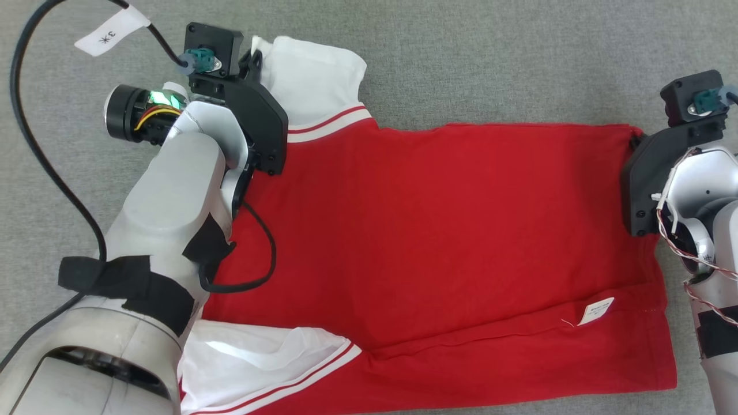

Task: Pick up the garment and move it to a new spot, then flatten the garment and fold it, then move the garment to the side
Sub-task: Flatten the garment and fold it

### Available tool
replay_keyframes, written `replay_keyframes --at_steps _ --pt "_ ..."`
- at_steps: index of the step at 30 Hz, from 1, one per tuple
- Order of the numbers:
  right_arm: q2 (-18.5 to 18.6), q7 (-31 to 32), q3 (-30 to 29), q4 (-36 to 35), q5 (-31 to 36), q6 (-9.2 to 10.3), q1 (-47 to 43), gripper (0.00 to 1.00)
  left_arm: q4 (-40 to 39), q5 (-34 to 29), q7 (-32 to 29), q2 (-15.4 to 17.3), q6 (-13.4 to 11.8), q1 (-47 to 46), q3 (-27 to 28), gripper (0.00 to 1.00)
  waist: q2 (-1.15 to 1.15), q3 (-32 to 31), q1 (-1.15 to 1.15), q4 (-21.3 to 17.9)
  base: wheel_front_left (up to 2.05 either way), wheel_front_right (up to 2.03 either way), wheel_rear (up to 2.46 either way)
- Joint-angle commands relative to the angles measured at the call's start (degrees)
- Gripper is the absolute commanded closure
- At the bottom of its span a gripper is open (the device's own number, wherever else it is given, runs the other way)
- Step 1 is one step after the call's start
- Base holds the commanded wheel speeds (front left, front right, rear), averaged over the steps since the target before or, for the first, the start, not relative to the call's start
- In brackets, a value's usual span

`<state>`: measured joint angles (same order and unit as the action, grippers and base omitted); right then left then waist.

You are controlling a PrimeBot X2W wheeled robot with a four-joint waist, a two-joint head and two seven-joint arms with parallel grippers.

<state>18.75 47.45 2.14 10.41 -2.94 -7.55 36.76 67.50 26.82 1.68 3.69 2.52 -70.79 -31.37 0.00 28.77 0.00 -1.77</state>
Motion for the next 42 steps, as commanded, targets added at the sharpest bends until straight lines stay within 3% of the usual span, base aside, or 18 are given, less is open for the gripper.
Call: replay_keyframes --at_steps 1,11,17,21,28,33,42 --pt "0.34 0.01 -0.1 0.66 0.28 0.13 -0.15 1.0 -0.15 0.13 0.54 -0.09 0.03 -0.77 -0.06 1.0 0.0 -0.21 0.0 0.13 0.0 0.0 0.0" --pt "-1.31 -7.16 -3.23 0.58 2.11 0.13 -1.49 1.0 -2.25 0.73 9.05 0.1 -0.53 -0.83 0.46 1.0 0.0 -2.29 0.0 1.03 0.0 0.0 0.0" --pt "-2.23 -11.48 -6.45 0.84 3.14 0.13 -4.77 1.0 -9.81 4.01 13.2 -0.53 -2.59 6.46 3.54 1.0 0.0 -5.08 0.0 3.39 0.0 0.0 0.0" --pt "-1.56 -13.02 -6.27 1.04 3.96 0.13 -7.25 1.0 -18.76 3.4 13.55 0.13 -3.65 14.64 3.93 1.0 0.0 -7.46 0.0 4.32 0.0 0.0 0.0" --pt "0.65 -15.77 -5.01 0.69 4.8 0.13 -12.39 1.0 -46.37 -0.74 13.51 3.34 -9.25 36.12 4.63 1.0 0.0 -12.21 0.0 5.25 0.0 0.0 0.0" --pt "2.71 -16.94 -3.43 1.13 4.65 0.13 -15.16 1.0 -61.12 0.41 11.55 5.64 -13.33 50.48 4.34 1.0 0.0 -14.76 0.0 5.54 0.0 0.0 0.0" --pt "6.99 -13.46 2.36 0.5 2.4 0.14 -18.62 1.0 -72.62 1.79 5.38 9.03 -17.3 62.15 3.31 1.0 0.0 -17.25 0.0 6.62 0.0 0.0 0.0"
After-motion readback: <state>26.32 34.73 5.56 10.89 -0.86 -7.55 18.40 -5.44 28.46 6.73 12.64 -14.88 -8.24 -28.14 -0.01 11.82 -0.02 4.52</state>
